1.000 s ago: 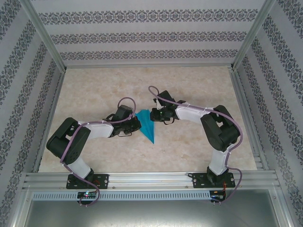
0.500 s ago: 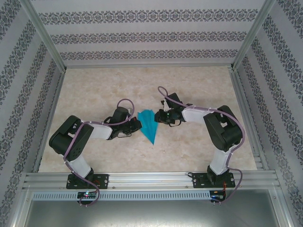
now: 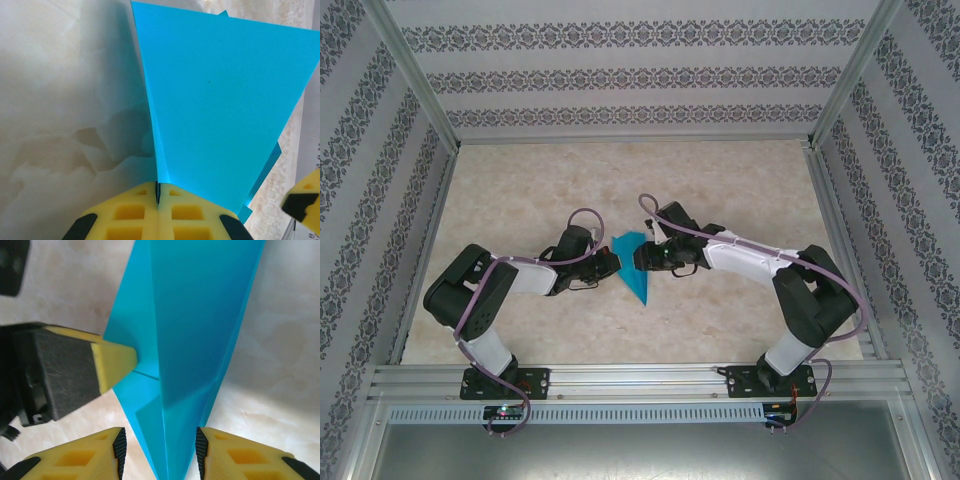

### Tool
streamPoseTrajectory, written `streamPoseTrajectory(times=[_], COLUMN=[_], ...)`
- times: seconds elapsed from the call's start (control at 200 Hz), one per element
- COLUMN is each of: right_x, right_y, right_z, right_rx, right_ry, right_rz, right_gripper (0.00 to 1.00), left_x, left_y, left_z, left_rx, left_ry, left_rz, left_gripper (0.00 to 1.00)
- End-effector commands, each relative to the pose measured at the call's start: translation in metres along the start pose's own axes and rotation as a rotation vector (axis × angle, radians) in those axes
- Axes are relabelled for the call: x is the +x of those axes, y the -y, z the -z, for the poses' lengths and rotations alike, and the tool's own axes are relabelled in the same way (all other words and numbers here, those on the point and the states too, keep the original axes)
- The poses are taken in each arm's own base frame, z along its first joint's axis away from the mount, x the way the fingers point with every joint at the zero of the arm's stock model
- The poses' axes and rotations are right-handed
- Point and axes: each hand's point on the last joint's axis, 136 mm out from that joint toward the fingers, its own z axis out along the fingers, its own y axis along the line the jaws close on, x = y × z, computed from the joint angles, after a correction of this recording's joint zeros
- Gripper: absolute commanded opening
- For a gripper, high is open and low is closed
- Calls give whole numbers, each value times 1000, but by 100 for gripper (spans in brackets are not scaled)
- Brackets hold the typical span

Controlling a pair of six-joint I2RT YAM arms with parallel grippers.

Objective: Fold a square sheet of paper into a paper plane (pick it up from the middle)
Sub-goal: Move the paper plane to the top-center of the table.

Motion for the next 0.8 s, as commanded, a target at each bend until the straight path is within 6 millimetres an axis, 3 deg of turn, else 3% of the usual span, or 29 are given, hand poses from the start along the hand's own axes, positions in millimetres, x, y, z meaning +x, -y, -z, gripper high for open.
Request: streamPoseTrajectory(times=[0.0, 0.14, 0.42, 0.654, 0.794], right_x=[1, 4, 1, -6, -2], right_y=[8, 6, -1, -14, -9], right_z=[-7, -15, -13, 0, -9], right_rx=[69, 60, 45, 6, 42], right_ry=[-25, -51, -38, 24, -3], right_rz=[15, 7, 19, 47, 40], right_gripper=[44, 39, 32, 35, 36], left_x=[-8, -8, -10, -9, -9], left_y=[7, 7, 8, 7, 7], left_z=[2, 2, 0, 0, 0], left_rx=[35, 36, 34, 32, 31], left_ry=[23, 22, 20, 17, 17], left_rz=[-3, -1, 0, 2, 3], left_gripper=[2, 2, 2, 2, 2])
